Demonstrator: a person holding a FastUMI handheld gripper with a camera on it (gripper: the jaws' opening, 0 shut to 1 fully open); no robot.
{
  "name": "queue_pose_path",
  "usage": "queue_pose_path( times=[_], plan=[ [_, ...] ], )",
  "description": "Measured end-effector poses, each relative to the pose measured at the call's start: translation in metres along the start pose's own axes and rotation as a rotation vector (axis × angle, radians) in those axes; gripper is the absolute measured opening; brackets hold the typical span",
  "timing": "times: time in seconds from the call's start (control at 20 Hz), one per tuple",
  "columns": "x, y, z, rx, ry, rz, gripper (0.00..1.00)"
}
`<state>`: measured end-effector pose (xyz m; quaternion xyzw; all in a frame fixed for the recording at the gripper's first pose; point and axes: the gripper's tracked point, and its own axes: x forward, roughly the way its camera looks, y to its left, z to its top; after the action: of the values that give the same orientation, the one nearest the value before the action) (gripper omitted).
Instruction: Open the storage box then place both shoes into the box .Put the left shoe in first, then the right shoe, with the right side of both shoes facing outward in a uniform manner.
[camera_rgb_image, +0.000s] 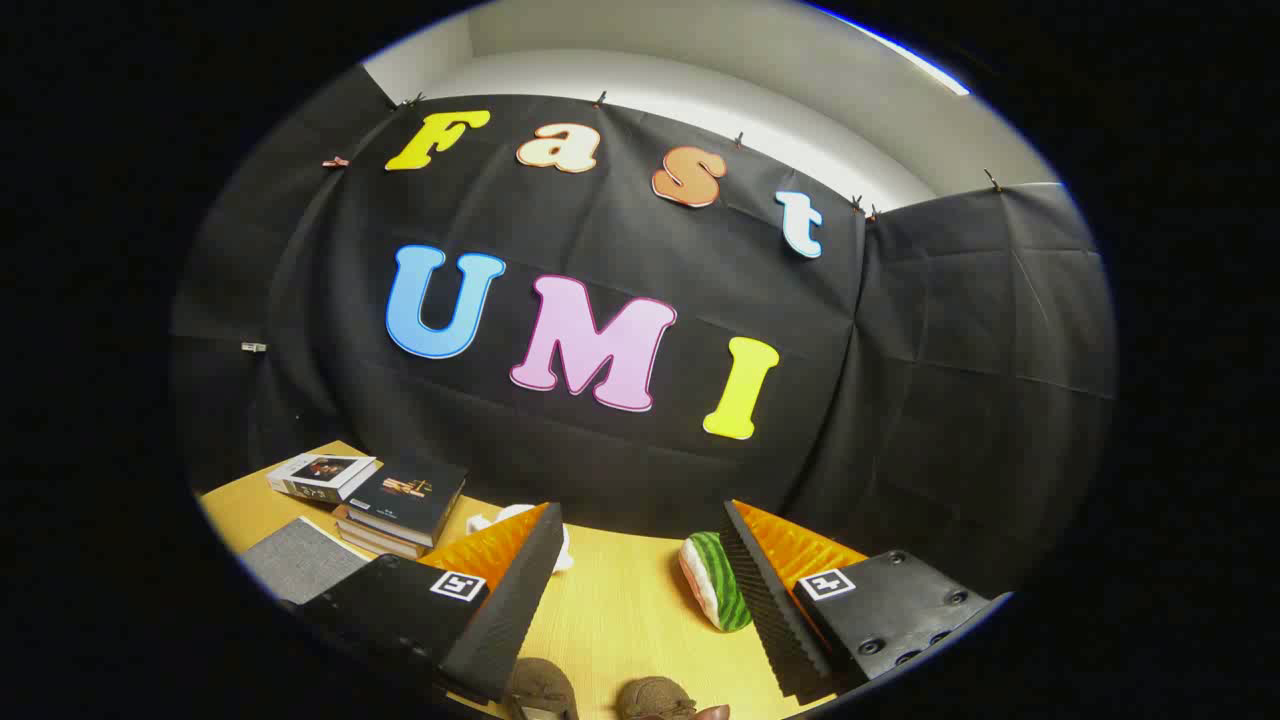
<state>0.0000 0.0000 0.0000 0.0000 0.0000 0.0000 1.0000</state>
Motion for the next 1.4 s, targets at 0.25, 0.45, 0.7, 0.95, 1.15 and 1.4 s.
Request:
queue_pose_path(
  times=[0.25,0.45,0.7,0.95,1.15,1.4],
  plan=[
    [-0.006,0.013,0.003,0.010,-0.013,0.026,0.97],
    [-0.009,0.018,-0.001,0.009,0.001,0.039,0.97],
    [-0.010,0.017,-0.001,-0.013,0.002,0.045,0.97],
    [-0.006,0.020,-0.008,0.001,0.025,0.062,0.97],
    [-0.002,0.025,-0.014,0.014,0.038,0.085,0.97],
    [0.004,0.036,-0.033,0.049,0.085,0.156,0.97]
  ],
)
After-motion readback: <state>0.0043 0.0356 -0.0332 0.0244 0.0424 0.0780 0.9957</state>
